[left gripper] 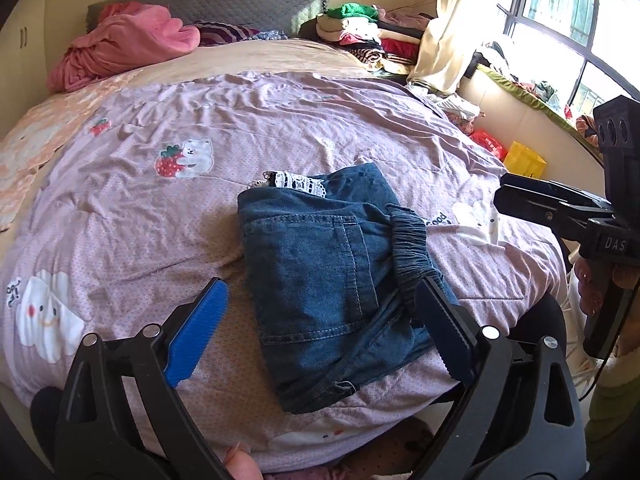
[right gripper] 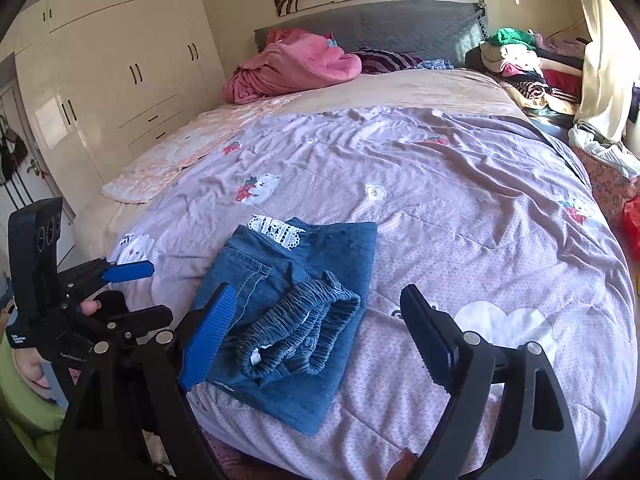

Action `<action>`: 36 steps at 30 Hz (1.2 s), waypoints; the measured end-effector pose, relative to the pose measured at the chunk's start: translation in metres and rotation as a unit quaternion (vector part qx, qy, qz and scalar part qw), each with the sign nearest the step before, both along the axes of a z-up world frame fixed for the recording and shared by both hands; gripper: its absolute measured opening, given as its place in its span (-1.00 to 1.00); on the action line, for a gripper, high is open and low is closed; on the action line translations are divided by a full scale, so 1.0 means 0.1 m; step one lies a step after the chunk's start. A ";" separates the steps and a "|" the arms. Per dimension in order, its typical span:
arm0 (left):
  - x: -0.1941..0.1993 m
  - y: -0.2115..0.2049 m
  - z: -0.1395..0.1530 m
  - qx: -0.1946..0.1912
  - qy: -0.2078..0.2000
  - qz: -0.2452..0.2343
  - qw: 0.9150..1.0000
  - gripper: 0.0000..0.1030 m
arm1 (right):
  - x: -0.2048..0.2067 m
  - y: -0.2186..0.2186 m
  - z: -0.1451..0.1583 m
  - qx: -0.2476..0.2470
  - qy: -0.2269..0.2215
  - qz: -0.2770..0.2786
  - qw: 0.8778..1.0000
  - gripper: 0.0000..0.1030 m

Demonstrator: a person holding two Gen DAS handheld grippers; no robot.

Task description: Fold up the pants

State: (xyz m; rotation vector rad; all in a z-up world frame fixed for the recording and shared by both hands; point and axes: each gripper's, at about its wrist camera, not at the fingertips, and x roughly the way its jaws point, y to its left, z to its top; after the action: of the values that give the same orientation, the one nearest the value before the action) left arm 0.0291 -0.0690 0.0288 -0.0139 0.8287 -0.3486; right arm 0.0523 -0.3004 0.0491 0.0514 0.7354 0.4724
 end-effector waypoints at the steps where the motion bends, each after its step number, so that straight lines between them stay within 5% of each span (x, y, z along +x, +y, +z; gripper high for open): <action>1: 0.01 0.01 0.00 0.001 0.000 0.001 1.000 0.73 | 0.00 -0.01 -0.02 0.002 0.002 -0.001 1.000 0.63; 36: 0.15 0.23 -0.49 0.004 0.066 0.033 0.997 0.81 | 0.03 -0.18 -0.68 -0.021 0.064 -0.052 0.996 0.74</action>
State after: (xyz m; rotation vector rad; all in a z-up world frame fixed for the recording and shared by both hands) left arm 0.0439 -0.0458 -0.0202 -0.0569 0.9577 -0.2837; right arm 0.0548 -0.3182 -0.0189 0.0806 0.8630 0.3556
